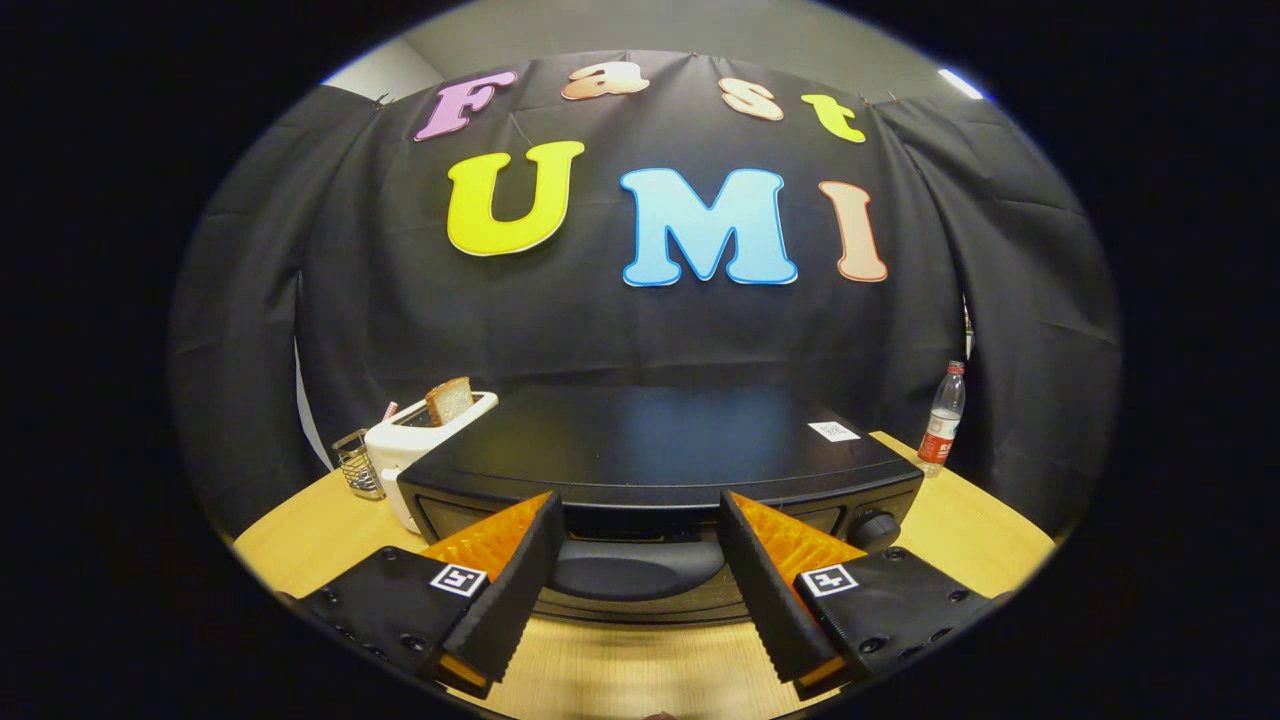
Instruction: Open the toaster oven, put the food inside, and close the toaster oven door.
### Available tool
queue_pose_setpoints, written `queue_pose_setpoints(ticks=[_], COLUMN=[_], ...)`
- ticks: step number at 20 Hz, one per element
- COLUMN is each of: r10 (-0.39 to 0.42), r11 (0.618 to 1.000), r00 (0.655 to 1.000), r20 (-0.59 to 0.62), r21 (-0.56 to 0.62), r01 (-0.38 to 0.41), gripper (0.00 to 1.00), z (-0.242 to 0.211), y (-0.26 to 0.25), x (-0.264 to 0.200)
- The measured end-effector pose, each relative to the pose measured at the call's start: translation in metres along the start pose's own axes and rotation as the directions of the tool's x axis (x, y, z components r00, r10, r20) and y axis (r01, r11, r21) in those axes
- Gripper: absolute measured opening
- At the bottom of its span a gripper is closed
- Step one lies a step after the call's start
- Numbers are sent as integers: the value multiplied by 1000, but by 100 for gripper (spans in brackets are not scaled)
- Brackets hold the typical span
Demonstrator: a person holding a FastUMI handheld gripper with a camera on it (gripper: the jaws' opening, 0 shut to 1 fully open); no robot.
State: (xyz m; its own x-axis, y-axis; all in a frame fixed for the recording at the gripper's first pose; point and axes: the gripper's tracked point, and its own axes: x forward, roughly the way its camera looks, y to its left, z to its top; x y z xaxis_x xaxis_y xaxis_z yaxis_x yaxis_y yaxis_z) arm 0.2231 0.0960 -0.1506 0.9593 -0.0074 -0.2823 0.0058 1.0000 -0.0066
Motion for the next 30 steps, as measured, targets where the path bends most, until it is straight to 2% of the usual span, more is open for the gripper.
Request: queue_pose_setpoints(ticks=[8,17,25,30], r10=[23,-7,6,38], r11=[1000,999,997,998], r00=[999,998,978,975], r20=[-30,-70,-207,-219], r21=[-4,-51,-79,-31], r01=[-23,3,-23,-46], gripper=[98,98,98,98], z=[-28,-69,-125,-122], y=[2,3,-1,-11], x=[-41,-77,-101,-140])
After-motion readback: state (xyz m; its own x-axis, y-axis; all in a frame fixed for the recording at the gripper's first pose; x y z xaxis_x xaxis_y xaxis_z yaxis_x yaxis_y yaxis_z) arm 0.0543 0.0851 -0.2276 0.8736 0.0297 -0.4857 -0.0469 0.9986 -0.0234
